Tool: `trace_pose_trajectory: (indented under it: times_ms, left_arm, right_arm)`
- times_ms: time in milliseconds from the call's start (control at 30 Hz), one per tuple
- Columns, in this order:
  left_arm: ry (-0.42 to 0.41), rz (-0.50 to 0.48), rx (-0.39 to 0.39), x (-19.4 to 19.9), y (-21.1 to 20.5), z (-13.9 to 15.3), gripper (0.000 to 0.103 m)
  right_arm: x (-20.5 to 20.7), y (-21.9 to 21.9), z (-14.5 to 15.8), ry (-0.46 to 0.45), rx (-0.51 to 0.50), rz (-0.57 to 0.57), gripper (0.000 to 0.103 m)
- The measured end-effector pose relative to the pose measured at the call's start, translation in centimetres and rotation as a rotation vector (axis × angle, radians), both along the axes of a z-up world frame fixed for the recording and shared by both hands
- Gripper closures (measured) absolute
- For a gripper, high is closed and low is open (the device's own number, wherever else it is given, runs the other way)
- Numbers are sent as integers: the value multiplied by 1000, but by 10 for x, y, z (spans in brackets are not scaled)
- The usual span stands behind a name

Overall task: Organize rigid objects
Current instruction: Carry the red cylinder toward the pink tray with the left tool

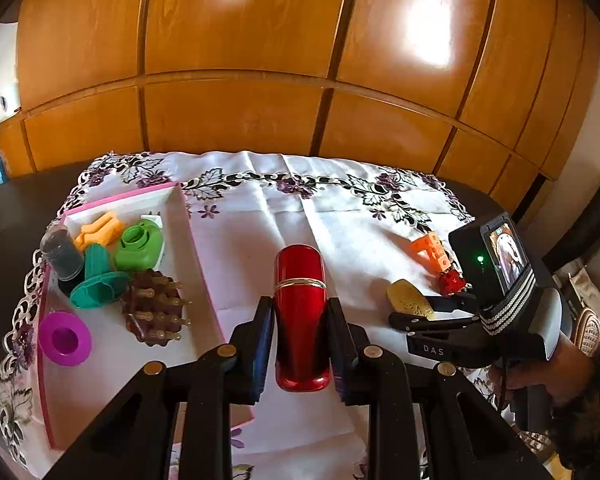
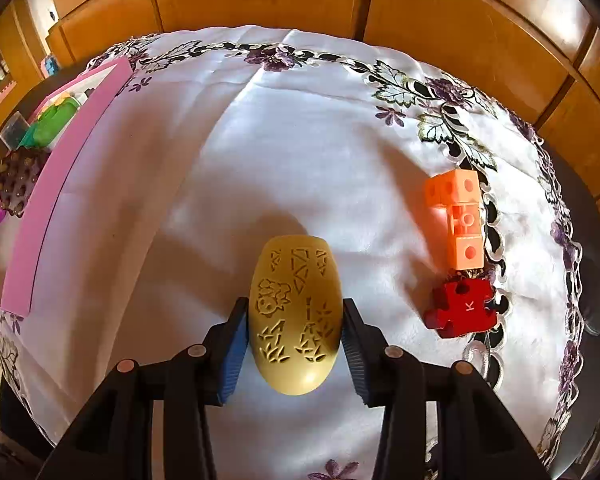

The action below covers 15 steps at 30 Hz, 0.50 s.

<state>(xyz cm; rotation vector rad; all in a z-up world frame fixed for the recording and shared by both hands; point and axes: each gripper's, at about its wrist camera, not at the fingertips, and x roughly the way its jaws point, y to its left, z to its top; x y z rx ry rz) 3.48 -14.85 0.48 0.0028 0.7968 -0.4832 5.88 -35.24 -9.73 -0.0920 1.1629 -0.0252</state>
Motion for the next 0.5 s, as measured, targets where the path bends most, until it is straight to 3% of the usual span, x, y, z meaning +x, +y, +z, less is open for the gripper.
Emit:
trace_pose_trajectory:
  times_ms: [500]
  left_arm:
    - [5,86,33,6,28,-3,77]
  right_arm:
    - [0,2,0,-8,-12,18,59]
